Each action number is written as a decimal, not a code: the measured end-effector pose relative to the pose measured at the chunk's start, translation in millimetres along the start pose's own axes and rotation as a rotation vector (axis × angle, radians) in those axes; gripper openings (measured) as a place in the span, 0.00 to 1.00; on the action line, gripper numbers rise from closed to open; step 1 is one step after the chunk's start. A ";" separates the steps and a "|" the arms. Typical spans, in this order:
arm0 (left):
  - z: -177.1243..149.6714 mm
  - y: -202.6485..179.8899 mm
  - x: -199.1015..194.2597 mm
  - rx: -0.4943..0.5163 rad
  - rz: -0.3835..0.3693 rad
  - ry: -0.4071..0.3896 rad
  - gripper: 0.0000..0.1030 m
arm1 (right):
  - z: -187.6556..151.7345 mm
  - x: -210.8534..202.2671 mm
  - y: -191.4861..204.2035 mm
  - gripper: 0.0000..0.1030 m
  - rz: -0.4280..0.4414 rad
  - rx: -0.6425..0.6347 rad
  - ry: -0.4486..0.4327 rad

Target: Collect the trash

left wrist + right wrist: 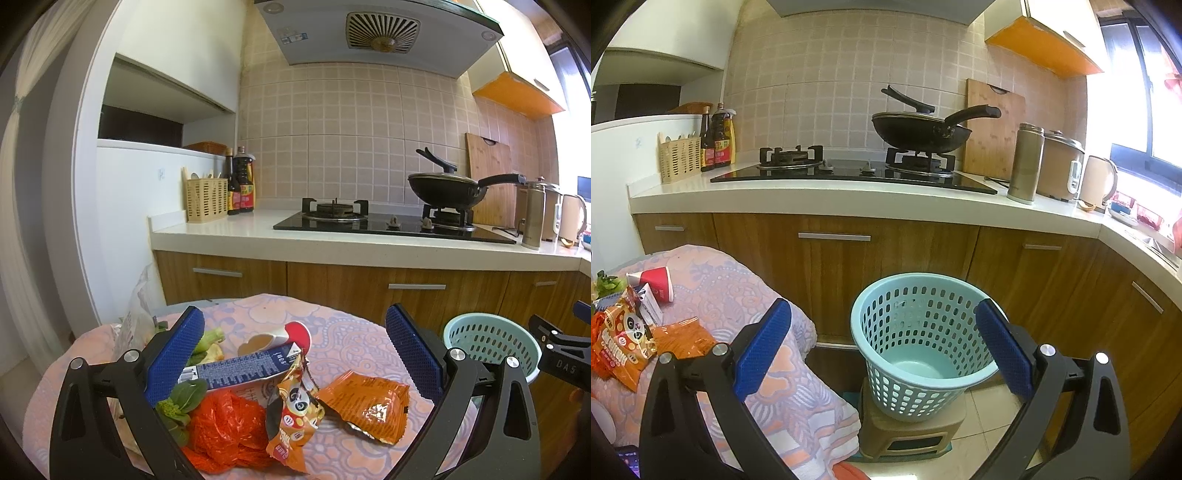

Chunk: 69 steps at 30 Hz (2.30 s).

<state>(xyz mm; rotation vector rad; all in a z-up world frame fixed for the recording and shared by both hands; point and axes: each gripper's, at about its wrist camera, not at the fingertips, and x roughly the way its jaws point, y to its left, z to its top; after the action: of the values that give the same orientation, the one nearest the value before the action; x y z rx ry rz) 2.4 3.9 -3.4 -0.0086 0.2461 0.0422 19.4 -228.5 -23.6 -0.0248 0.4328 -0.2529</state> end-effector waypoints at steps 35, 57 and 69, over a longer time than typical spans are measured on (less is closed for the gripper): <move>6.2 7.2 -1.5 -0.017 0.011 -0.026 0.93 | 3.7 -4.2 -1.5 0.93 0.038 0.025 0.004; -28.6 107.9 -114.5 -0.199 0.231 0.293 0.92 | -8.5 1.3 90.8 0.69 0.461 -0.199 0.066; -82.1 44.7 -67.2 -0.088 0.296 0.446 0.92 | -27.9 29.5 118.1 0.69 0.470 -0.210 0.155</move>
<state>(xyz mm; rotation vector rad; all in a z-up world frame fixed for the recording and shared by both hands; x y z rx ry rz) -84.5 44.7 -66.9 -0.0698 0.6905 0.3483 61.6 -120.7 -70.2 -0.1084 0.6044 0.2555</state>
